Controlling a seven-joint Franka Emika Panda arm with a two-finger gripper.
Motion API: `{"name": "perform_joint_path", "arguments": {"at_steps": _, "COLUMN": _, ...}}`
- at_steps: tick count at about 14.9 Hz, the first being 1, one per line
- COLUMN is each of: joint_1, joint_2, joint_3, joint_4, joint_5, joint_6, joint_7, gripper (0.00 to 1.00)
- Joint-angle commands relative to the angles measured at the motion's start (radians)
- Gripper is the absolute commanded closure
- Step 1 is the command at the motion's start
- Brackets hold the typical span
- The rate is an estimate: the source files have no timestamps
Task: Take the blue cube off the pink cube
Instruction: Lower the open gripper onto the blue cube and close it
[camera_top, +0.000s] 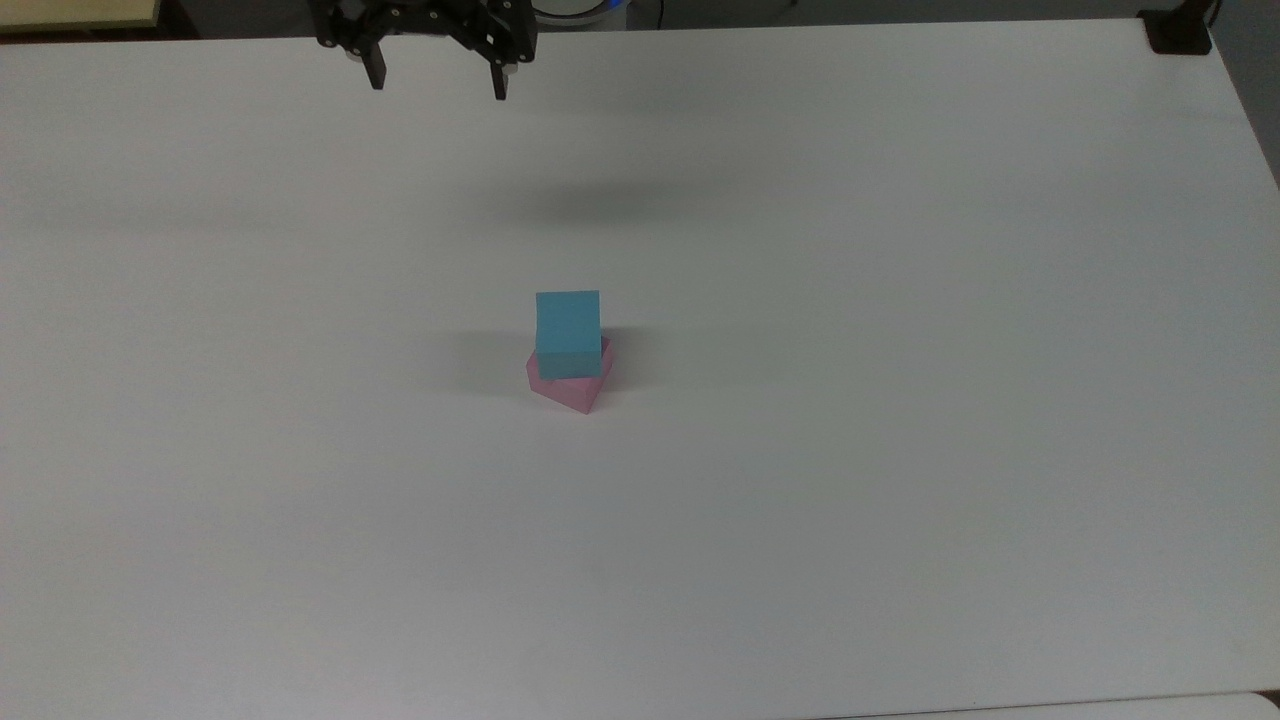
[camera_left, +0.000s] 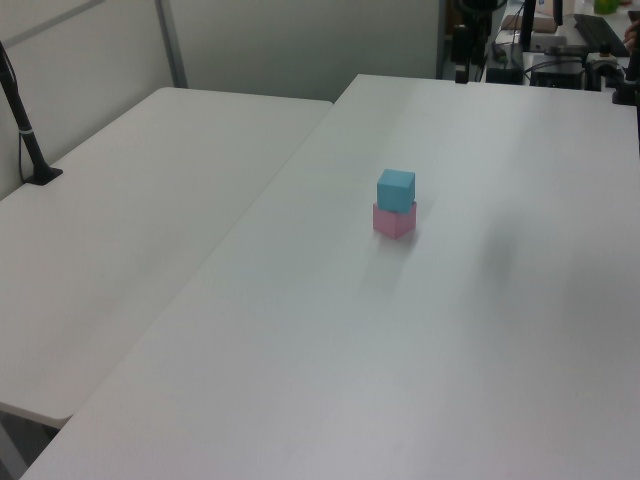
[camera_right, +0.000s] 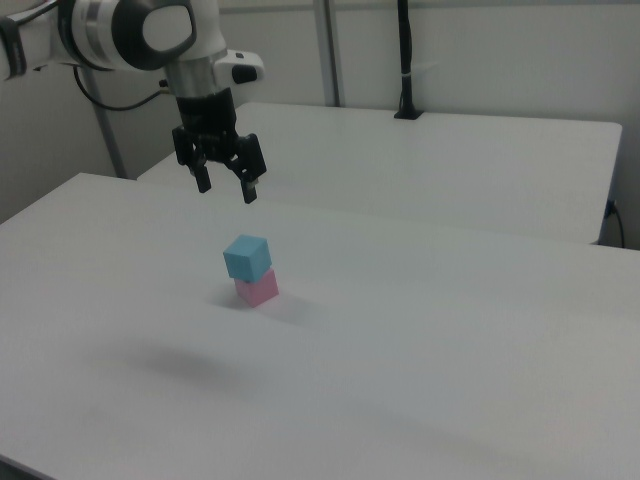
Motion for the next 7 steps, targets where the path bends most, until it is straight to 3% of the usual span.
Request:
{"name": "perform_joint_path", "arguments": {"at_steps": 1, "joint_1": 0.036, "joint_2": 0.053, "joint_3": 0.011, "joint_4": -0.014, "joint_5": 0.010, "joint_6": 0.059, "joint_7": -0.022, "gripper": 0.00}}
{"name": "perform_joint_path", "arguments": {"at_steps": 7, "joint_1": 0.125, "joint_2": 0.242, "joint_3": 0.009, "joint_4": -0.012, "joint_5": -0.013, "joint_6": 0.257, "joint_7": -0.008, "gripper": 0.00}}
